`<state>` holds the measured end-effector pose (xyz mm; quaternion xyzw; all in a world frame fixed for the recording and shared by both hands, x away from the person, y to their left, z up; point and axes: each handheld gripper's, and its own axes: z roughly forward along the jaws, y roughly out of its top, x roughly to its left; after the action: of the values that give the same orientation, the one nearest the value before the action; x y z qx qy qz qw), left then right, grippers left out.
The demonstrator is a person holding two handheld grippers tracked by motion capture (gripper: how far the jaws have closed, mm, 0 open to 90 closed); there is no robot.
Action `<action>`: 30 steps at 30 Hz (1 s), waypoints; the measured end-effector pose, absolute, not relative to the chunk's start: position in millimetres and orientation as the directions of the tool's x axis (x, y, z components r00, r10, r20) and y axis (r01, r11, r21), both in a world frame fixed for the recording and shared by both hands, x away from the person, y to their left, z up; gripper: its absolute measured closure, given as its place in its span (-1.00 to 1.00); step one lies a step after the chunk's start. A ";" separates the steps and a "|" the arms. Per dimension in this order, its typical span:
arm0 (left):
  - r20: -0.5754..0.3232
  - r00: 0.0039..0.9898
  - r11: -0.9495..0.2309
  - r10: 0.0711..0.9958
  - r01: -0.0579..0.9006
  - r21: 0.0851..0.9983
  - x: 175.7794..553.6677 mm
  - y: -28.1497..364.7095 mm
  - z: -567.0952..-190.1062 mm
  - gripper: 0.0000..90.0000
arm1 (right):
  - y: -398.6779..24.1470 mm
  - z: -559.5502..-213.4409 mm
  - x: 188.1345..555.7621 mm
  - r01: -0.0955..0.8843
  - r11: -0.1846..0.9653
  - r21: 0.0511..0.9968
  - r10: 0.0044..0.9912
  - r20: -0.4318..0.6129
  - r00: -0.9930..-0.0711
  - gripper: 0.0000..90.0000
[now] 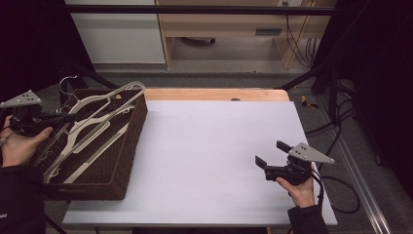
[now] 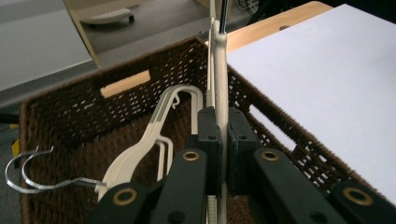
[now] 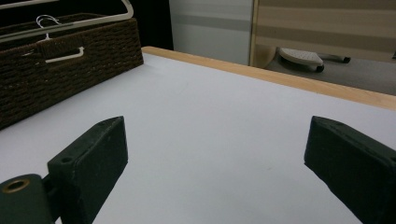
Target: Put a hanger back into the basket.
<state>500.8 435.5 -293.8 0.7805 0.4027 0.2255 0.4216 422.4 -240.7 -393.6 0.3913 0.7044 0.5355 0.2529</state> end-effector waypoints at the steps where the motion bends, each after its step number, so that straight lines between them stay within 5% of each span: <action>1: 0.008 0.568 -0.314 0.823 0.443 0.840 500.9 437.5 -296.0 0.92 | -240.8 -393.7 422.5 0.280 0.120 0.952 0.822 0.063 -0.566 -0.85; 23: -0.063 0.517 -0.304 0.854 0.592 0.747 507.7 433.0 -360.7 0.92 | -240.5 -394.1 422.4 0.282 0.124 0.952 0.821 0.061 -0.567 -0.86; 30: -0.132 0.427 -0.206 0.895 0.657 0.726 508.9 442.4 -371.4 0.87 | -239.2 -394.4 422.9 0.283 0.124 0.951 0.821 0.062 -0.568 -0.86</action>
<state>508.9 442.4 -371.4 0.7596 0.5105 0.1611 0.3693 422.9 -239.2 -394.4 0.3907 0.7062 0.5341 0.2517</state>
